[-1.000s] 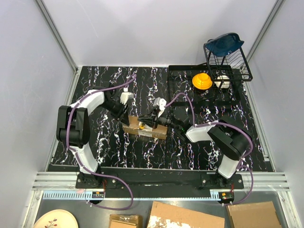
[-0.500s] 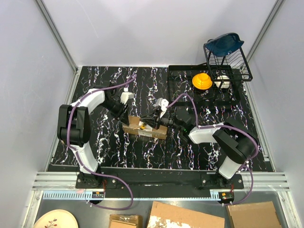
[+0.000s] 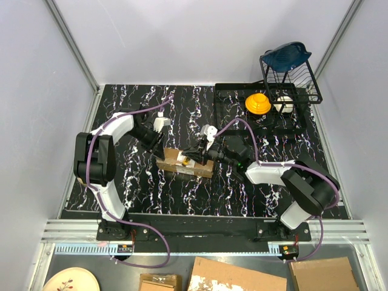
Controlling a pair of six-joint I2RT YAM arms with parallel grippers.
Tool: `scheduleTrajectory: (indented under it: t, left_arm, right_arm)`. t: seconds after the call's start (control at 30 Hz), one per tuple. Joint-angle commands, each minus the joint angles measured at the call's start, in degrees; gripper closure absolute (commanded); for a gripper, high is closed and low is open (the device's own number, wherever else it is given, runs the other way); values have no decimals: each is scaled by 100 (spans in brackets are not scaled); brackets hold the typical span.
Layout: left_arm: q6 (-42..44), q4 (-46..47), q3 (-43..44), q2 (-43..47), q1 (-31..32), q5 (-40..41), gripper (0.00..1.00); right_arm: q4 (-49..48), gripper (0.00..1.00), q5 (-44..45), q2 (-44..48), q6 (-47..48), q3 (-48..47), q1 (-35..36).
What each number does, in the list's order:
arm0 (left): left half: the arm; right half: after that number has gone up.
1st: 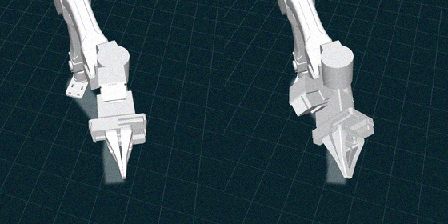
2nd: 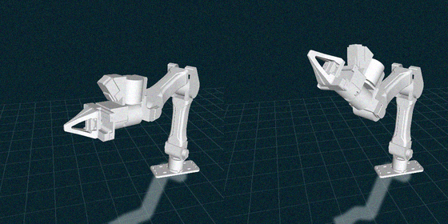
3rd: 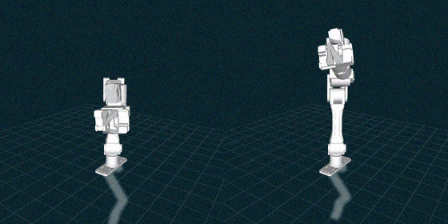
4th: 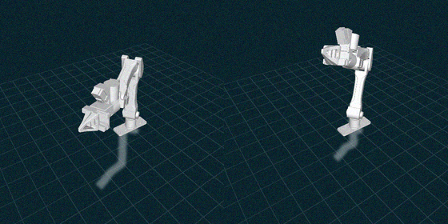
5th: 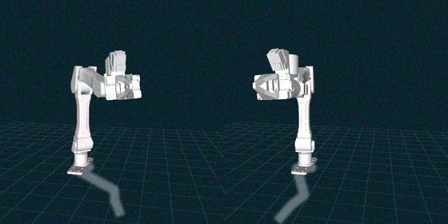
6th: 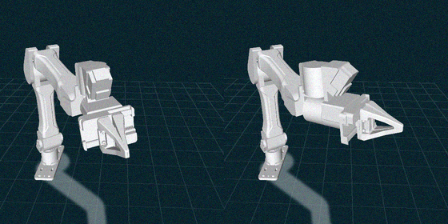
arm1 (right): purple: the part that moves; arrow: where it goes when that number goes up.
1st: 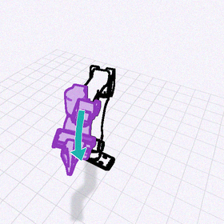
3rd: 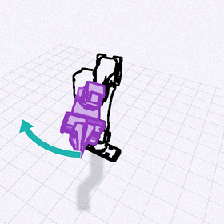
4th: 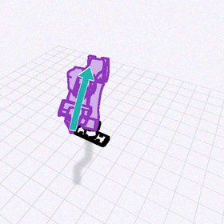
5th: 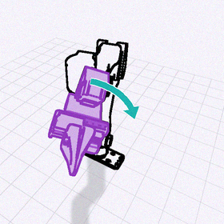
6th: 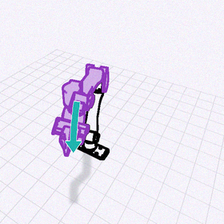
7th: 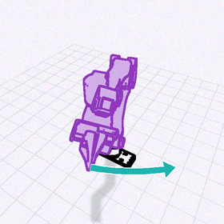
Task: Unpack the express box
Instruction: Cut the express box at the center of the board.
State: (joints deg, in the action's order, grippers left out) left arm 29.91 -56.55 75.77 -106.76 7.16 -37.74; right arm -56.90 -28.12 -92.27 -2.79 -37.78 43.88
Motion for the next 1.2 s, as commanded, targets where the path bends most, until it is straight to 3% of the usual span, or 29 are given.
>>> scheduleTrajectory:
  t: [0.0, 0.63, 1.17]
  left_arm:
    - [964, 1507, -203, -583, -329, 2833, 55]
    - [1008, 1481, -212, -592, -320, 2666, 56]
    - [1008, 1428, -203, -539, -312, 2499, 58]
  right_arm:
    - [812, 100, -80, 358, 418, 8, -134]
    - [1621, 100, 421, 1088, 745, 332, -143]
    - [2052, 100, 562, 1097, 666, 403, -143]
